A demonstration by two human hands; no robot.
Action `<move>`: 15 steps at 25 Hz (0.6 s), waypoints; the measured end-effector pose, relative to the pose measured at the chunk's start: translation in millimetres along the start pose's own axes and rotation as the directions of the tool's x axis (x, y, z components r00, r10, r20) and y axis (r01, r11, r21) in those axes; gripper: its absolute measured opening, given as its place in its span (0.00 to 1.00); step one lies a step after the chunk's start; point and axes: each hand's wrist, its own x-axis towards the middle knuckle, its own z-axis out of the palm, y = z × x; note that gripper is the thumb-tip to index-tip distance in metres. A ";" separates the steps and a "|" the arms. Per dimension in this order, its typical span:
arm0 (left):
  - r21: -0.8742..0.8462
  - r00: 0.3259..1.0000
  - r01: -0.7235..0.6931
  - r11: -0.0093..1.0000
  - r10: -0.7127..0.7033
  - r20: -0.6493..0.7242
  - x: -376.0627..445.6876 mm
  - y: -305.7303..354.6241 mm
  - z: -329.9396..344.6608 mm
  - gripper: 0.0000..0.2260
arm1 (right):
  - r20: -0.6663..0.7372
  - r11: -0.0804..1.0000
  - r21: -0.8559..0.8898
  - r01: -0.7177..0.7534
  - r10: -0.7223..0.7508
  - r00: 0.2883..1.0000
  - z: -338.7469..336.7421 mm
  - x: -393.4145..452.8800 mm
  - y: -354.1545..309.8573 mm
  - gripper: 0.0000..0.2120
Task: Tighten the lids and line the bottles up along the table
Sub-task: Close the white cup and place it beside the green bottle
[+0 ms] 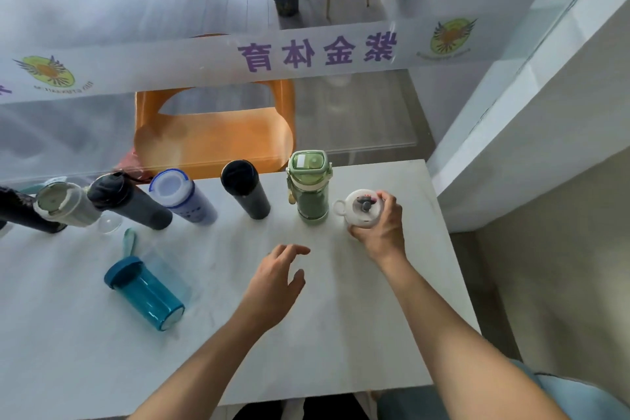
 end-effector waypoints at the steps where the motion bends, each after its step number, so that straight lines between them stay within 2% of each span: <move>1: 0.043 0.997 -0.020 0.999 0.023 -0.076 7.2 10.8 -5.4 0.17 | 0.001 1.000 0.002 0.017 -0.017 1.000 -0.7 8.8 -0.5 0.42; 4: 0.210 0.912 -0.113 0.971 0.185 -0.366 38.5 47.4 -28.9 0.25 | 0.011 0.999 -0.008 0.039 -0.038 0.999 -2.5 26.8 -0.6 0.41; 6: 0.266 0.877 -0.094 0.959 0.206 -0.433 67.4 66.8 -43.6 0.34 | 0.019 0.999 -0.007 0.047 -0.047 0.999 -4.2 34.0 0.0 0.41; 8: 0.279 0.933 -0.032 0.960 0.129 -0.336 96.6 77.2 -53.2 0.42 | 0.027 0.999 -0.002 0.049 -0.049 0.998 -6.3 38.7 0.4 0.41; 10: 0.233 0.977 0.011 0.972 0.038 -0.208 118.5 75.8 -52.4 0.42 | 0.043 0.999 0.003 0.046 -0.046 0.998 -7.5 42.4 1.2 0.40; 15: 0.154 0.970 -0.019 0.988 0.056 -0.237 138.6 63.7 -52.0 0.34 | 0.040 0.998 0.020 0.053 -0.054 0.998 -5.7 54.3 0.6 0.40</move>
